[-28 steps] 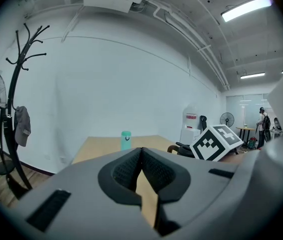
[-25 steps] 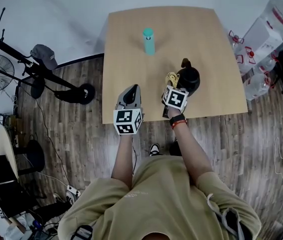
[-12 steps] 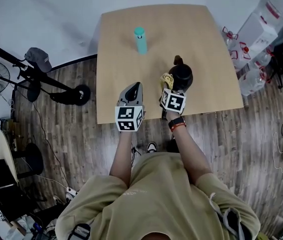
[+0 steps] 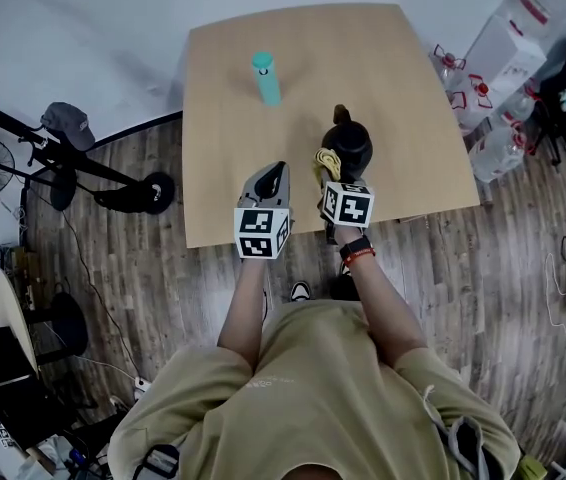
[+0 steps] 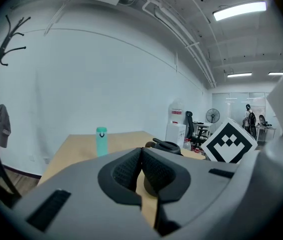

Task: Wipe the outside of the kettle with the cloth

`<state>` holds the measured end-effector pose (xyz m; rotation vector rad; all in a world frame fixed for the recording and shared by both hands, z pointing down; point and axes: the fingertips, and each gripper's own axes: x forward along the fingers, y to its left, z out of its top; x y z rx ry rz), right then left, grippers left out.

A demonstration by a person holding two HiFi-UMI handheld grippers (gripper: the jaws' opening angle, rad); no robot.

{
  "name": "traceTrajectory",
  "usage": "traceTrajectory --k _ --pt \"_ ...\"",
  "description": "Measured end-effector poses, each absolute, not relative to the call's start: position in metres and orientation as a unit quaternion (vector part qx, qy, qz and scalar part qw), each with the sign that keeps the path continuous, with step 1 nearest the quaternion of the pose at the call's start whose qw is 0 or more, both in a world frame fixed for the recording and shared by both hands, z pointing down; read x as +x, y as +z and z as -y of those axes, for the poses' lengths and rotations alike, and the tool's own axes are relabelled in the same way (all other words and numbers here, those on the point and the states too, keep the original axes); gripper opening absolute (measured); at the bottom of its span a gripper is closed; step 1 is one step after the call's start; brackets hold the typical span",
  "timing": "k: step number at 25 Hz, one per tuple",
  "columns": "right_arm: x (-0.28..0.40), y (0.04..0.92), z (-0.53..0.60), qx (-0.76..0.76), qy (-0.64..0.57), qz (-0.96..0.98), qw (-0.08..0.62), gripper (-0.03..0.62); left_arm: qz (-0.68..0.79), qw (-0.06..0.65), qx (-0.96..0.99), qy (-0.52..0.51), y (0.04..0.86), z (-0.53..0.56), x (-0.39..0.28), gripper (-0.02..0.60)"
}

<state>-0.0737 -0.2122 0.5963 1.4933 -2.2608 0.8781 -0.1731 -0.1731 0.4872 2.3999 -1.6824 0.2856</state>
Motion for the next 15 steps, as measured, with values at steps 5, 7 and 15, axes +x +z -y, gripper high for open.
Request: traceTrajectory --k 5,7,15 --pt "-0.063 0.596 0.205 0.506 0.302 0.794 0.150 0.138 0.561 0.099 0.816 0.101 0.489 0.171 -0.156 0.023" --pt "-0.059 0.596 0.203 0.500 0.304 0.797 0.151 0.138 0.558 0.099 0.817 0.103 0.491 0.171 -0.150 0.023" --pt "-0.039 0.594 0.195 0.465 0.316 0.813 0.151 0.138 0.551 0.088 0.822 0.117 0.490 0.170 -0.124 0.023"
